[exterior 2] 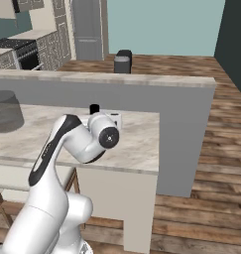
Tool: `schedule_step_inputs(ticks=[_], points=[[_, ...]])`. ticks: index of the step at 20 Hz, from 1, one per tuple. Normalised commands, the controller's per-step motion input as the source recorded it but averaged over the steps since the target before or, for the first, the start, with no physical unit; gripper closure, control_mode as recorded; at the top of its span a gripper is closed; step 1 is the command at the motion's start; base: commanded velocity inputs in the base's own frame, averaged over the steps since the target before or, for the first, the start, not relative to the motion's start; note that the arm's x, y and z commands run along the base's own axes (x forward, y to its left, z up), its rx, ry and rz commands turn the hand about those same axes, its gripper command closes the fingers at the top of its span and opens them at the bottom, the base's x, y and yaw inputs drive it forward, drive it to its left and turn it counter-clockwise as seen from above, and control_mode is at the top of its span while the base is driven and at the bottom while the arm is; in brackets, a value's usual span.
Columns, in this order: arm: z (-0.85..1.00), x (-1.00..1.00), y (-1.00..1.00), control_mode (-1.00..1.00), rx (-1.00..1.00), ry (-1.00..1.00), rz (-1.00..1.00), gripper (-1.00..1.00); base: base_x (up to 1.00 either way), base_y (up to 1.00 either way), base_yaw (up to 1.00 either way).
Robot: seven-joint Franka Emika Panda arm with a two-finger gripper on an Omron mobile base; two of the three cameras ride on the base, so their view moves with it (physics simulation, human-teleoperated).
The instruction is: Open the cabinet directly in front. Then move the liquor and the cup to the dining counter with the jar on it.
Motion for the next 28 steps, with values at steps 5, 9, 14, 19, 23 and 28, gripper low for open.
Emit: schedule_step_inputs(ticks=[5, 9, 14, 19, 23, 28], points=[[-0.08, 0.15, 0.00, -1.00, 0.00, -0.03, 0.00, 1.00, 0.00, 0.00, 0.00], [-0.08, 0.17, 0.00, -1.00, 0.00, -0.02, 0.00, 1.00, 0.00, 0.00, 0.00], [-0.09, 0.20, 0.00, -1.00, 0.00, -0.02, 0.00, 1.00, 0.00, 0.00, 0.00], [-0.09, 0.18, 0.00, -1.00, 0.00, -0.02, 0.00, 1.00, 0.00, 0.00, 0.00], [-0.09, 0.16, 0.00, -1.00, 0.00, -0.02, 0.00, 1.00, 0.00, 0.00, 0.00], [-0.10, 0.13, 0.00, -1.00, 0.00, 0.00, 0.00, 1.00, 0.00, 0.00, 0.00]])
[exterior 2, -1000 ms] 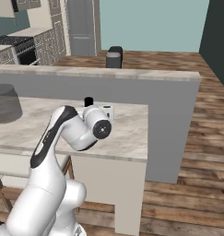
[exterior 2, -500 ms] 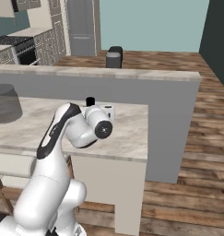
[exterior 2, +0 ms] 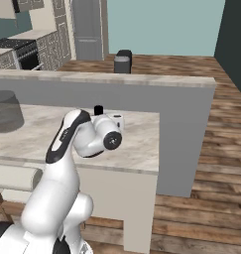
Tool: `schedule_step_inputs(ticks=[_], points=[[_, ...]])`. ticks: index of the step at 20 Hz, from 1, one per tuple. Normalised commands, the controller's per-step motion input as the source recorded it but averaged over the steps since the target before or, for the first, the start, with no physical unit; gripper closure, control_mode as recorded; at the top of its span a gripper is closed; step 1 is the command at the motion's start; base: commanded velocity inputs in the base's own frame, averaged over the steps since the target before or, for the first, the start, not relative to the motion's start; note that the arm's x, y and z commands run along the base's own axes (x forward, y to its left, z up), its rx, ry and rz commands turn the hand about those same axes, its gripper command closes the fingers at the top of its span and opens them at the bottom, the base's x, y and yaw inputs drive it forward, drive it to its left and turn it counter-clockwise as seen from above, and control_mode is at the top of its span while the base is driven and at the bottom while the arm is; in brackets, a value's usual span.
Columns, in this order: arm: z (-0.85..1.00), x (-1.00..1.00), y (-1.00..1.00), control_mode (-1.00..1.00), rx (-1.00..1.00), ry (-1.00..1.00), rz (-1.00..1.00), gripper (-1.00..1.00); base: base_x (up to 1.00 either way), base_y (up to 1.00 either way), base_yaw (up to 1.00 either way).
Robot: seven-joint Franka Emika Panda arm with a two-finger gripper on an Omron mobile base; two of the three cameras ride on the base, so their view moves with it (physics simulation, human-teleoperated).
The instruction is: Open the cabinet directly in front. Then move the liquor and the cup to the dining counter with the jar on it.
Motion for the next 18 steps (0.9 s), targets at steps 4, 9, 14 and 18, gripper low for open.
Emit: schedule_step_inputs(ticks=[4, 9, 14, 18], points=[[-0.11, 0.13, 0.00, -1.00, 0.00, 0.00, 0.00, 1.00, 0.00, 0.00, 0.00], [-0.07, 0.17, 0.00, -1.00, 0.00, 0.00, 0.00, 1.00, 0.00, 0.00, 0.00], [-0.08, 0.21, 0.00, -1.00, 0.00, 0.00, 0.00, 1.00, 0.00, 0.00, 0.00], [-0.10, 0.25, 0.00, -1.00, 0.00, 0.00, 0.00, 1.00, 0.00, 0.00, 0.00]])
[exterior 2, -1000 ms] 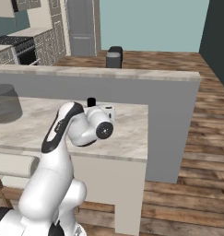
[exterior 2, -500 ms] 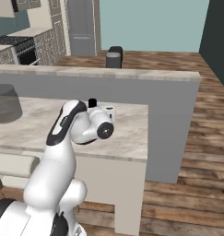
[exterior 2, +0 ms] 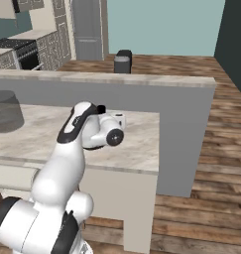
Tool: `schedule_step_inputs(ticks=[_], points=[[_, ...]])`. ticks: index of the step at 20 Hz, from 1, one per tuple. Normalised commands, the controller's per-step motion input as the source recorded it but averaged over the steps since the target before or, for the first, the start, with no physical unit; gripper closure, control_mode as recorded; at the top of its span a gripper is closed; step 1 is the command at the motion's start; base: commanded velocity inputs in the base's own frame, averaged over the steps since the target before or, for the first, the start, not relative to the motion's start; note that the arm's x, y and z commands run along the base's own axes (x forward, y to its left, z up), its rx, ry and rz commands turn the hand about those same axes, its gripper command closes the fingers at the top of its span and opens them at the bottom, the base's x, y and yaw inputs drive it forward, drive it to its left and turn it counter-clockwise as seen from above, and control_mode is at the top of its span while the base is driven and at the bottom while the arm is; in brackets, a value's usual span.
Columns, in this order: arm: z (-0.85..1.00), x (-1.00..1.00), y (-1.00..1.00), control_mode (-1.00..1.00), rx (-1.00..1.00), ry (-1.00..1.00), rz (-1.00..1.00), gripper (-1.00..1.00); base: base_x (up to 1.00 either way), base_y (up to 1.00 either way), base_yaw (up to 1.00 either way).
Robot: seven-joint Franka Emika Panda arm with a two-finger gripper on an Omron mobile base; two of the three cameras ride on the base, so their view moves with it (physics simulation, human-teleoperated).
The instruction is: Open the cabinet directly in front. Then move the liquor and the cup to the dining counter with the jar on it.
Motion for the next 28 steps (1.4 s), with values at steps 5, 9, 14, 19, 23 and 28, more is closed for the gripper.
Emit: schedule_step_inputs(ticks=[5, 9, 14, 19, 23, 28], points=[[-0.14, 0.18, 0.00, -1.00, 0.00, 0.00, 0.00, 1.00, 0.00, 0.00, 0.00], [-0.19, 0.17, 0.00, -1.00, 0.00, 0.00, 0.00, 1.00, 0.00, 0.00, 0.00], [-0.26, 0.05, 0.00, -1.00, 0.00, 0.00, 0.00, 1.00, 0.00, 0.00, 0.00], [-0.23, 0.08, 0.00, -1.00, 0.00, 0.00, 0.00, 1.00, 0.00, 0.00, 0.00], [-0.24, 0.08, 0.00, -1.00, 0.00, 0.00, 0.00, 1.00, 0.00, 0.00, 0.00], [-0.17, 0.13, 0.00, -1.00, 0.00, 0.00, 0.00, 1.00, 0.00, 0.00, 0.00]])
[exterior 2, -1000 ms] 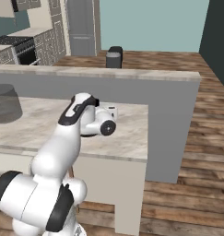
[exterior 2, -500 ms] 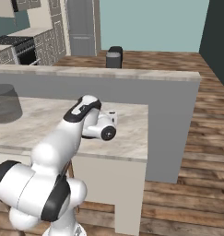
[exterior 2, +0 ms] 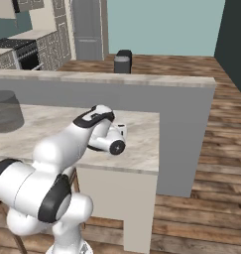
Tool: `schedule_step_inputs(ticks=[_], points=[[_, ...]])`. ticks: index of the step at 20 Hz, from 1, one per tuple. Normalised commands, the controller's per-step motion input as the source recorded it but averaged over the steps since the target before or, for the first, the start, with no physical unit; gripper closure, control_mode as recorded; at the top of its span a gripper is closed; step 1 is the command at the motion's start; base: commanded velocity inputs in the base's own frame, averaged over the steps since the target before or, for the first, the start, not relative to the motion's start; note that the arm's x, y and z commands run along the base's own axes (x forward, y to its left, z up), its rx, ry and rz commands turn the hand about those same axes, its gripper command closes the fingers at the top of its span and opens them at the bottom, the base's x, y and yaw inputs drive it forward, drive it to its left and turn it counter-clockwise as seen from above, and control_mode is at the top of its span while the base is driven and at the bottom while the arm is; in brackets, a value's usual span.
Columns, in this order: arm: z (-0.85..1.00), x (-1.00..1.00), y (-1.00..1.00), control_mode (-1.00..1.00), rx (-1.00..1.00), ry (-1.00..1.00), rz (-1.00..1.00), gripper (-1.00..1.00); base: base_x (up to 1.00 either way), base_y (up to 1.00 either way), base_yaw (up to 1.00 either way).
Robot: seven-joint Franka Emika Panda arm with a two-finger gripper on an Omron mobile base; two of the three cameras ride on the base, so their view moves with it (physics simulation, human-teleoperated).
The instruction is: Open the cabinet directly in front. Then move the liquor and the cup to the dining counter with the jar on it.
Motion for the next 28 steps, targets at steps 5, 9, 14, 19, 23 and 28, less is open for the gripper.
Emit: schedule_step_inputs(ticks=[5, 9, 14, 19, 23, 28], points=[[-0.06, 0.13, 0.00, -1.00, 0.00, 0.00, 0.00, 1.00, 0.00, 0.00, 0.00], [-0.18, 0.17, 0.00, -1.00, 0.00, 0.00, 0.00, 1.00, 0.00, 0.00, 0.00], [-0.27, 0.19, 0.00, -1.00, 0.00, 0.00, 0.00, 1.00, 0.00, 0.00, 0.00], [-0.25, 0.17, 0.00, -1.00, 0.00, 0.00, 0.00, 1.00, 0.00, 0.00, 0.00], [-0.28, 0.17, 0.00, -1.00, 0.00, 0.00, 0.00, 1.00, 0.00, 0.00, 0.00], [-0.24, 0.19, 0.00, -1.00, 0.00, 0.00, 0.00, 1.00, 0.00, 0.00, 0.00]])
